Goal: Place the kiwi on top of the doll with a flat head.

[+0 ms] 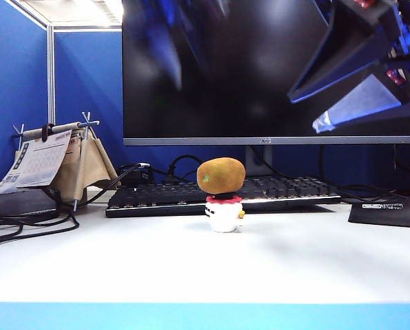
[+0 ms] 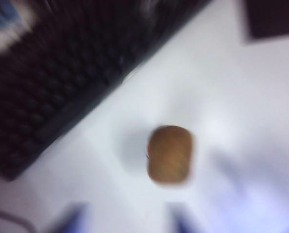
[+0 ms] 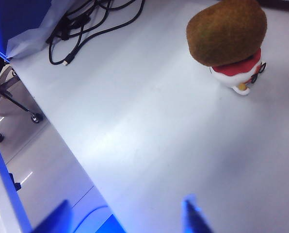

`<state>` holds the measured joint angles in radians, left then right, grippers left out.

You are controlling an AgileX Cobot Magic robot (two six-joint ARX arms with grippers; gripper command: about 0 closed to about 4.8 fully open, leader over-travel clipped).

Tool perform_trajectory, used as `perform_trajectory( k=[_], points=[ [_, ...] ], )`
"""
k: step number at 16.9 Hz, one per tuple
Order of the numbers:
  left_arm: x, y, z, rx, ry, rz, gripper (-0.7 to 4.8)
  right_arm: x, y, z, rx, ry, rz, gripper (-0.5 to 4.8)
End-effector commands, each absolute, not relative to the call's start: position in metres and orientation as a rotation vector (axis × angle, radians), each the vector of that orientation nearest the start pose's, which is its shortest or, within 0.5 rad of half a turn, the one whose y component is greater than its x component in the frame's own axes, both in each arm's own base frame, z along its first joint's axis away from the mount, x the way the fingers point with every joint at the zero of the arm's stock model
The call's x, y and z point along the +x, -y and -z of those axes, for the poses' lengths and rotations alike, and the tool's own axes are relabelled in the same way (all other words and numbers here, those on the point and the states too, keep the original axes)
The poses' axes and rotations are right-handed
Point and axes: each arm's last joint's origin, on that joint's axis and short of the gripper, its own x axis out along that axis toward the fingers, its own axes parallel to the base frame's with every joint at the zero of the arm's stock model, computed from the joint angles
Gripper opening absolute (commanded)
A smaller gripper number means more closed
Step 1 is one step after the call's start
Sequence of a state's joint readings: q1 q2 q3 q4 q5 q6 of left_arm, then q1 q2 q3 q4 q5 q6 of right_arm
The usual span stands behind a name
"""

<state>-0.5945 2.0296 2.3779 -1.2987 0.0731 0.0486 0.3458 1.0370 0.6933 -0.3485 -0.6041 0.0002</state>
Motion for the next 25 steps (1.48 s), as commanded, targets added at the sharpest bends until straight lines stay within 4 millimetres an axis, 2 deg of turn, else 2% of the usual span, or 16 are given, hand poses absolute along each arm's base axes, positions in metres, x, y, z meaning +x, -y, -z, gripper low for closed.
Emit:
perform_trajectory(
  k=[1, 2, 3, 5, 7, 10, 12, 14, 16, 18, 20, 21, 23, 25],
  points=[
    [0.29, 0.198, -0.444, 0.301, -0.886, 0.675, 0.26, 0.184, -0.084, -0.258, 0.082, -0.642, -0.922, 2.6],
    [0.279, 0.191, -0.454, 0.3, -0.869, 0.679, 0.03, 0.182, -0.083, -0.261, 0.078, -0.622, -0.92, 2.59],
    [0.26, 0.179, -0.47, 0.299, -0.825, 0.674, -0.05, 0.175, -0.08, -0.269, 0.068, -0.578, -0.911, 2.13],
    [0.242, 0.165, -0.48, 0.297, -0.786, 0.622, -0.05, 0.167, -0.075, -0.279, 0.041, -0.513, -0.844, 2.01],
    [0.227, 0.153, -0.482, 0.29, -0.75, 0.57, -0.05, 0.155, -0.069, -0.29, 0.047, -0.451, -0.77, 1.97],
    [0.198, 0.133, -0.463, 0.201, -0.685, 0.538, -0.05, 0.129, -0.056, -0.309, 0.075, -0.322, -0.658, 1.98],
    [0.176, 0.118, -0.433, 0.103, -0.632, 0.516, -0.05, 0.113, -0.047, -0.315, 0.07, -0.257, -0.555, 1.98],
    [0.151, 0.1, -0.374, -0.023, -0.528, 0.453, -0.05, 0.092, -0.036, -0.318, 0.064, -0.198, -0.443, 1.98],
    [0.135, 0.087, -0.329, -0.073, -0.481, 0.404, -0.05, 0.08, -0.032, -0.311, 0.092, -0.163, -0.438, 1.98],
    [0.121, 0.075, -0.282, -0.141, -0.448, 0.318, -0.05, 0.071, -0.027, -0.292, 0.166, -0.156, -0.388, 1.98],
    [0.113, 0.067, -0.246, -0.206, -0.417, 0.226, -0.05, 0.064, -0.022, -0.259, 0.21, -0.148, -0.306, 1.97],
    [0.112, 0.065, -0.231, -0.22, -0.41, 0.191, -0.05, 0.063, -0.021, -0.24, 0.21, -0.134, -0.262, 1.98],
    [0.114, 0.065, -0.21, -0.185, -0.423, 0.15, -0.05, 0.07, -0.023, -0.216, 0.212, -0.128, -0.259, 1.98],
    [0.113, 0.066, -0.188, -0.192, -0.462, 0.2, -0.05, 0.078, -0.026, -0.196, 0.227, -0.19, -0.26, 1.98]
  ],
)
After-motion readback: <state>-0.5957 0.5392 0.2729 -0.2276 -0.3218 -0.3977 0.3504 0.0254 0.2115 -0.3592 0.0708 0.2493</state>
